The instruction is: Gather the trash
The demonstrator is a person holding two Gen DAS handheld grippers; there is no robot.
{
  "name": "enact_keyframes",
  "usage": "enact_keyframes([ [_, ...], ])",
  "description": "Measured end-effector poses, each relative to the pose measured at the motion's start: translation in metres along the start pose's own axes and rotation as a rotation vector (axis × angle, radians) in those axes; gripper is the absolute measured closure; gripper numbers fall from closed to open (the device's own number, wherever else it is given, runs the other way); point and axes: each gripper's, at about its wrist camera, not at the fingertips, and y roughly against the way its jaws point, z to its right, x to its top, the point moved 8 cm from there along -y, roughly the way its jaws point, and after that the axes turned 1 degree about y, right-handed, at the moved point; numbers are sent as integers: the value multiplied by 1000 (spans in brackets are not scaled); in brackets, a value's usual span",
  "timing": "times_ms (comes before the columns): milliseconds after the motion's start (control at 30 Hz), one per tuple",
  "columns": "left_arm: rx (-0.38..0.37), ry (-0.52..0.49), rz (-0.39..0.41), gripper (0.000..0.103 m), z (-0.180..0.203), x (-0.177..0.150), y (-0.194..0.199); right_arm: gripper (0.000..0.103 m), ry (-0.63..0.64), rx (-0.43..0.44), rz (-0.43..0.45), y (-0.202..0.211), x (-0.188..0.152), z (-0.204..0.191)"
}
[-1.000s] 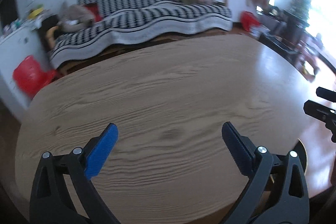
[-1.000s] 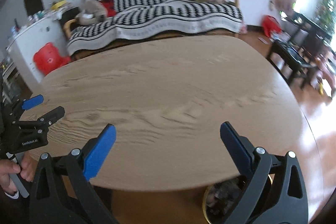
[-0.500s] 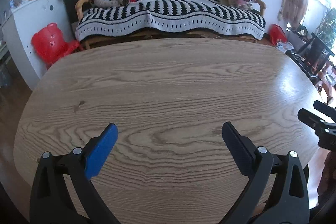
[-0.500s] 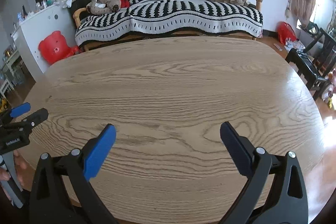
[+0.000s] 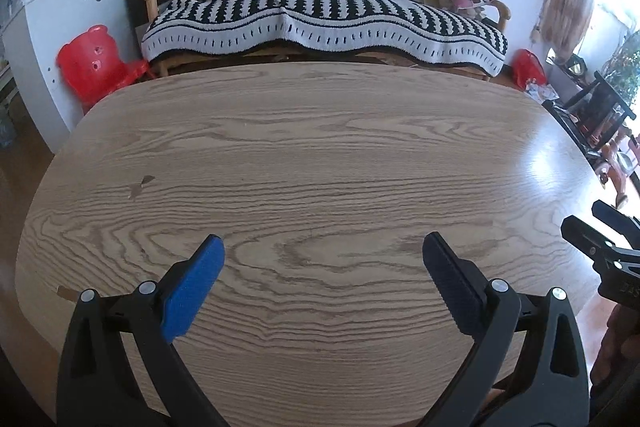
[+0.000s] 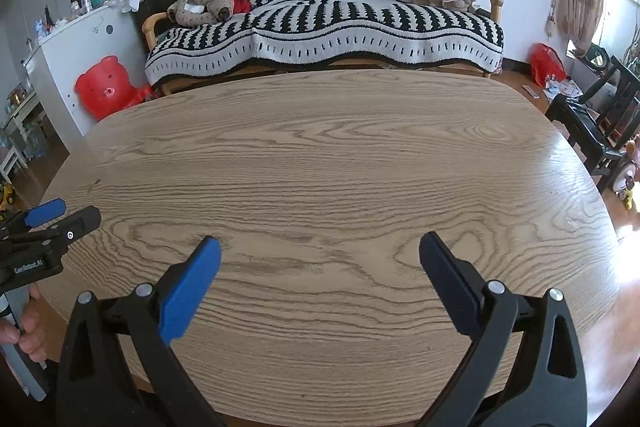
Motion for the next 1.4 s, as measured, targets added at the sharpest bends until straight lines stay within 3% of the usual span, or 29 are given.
enact_keyframes([
  [1400, 8, -6, -13, 7, 3, -5, -1, 7, 2, 1, -1, 3, -3, 3],
])
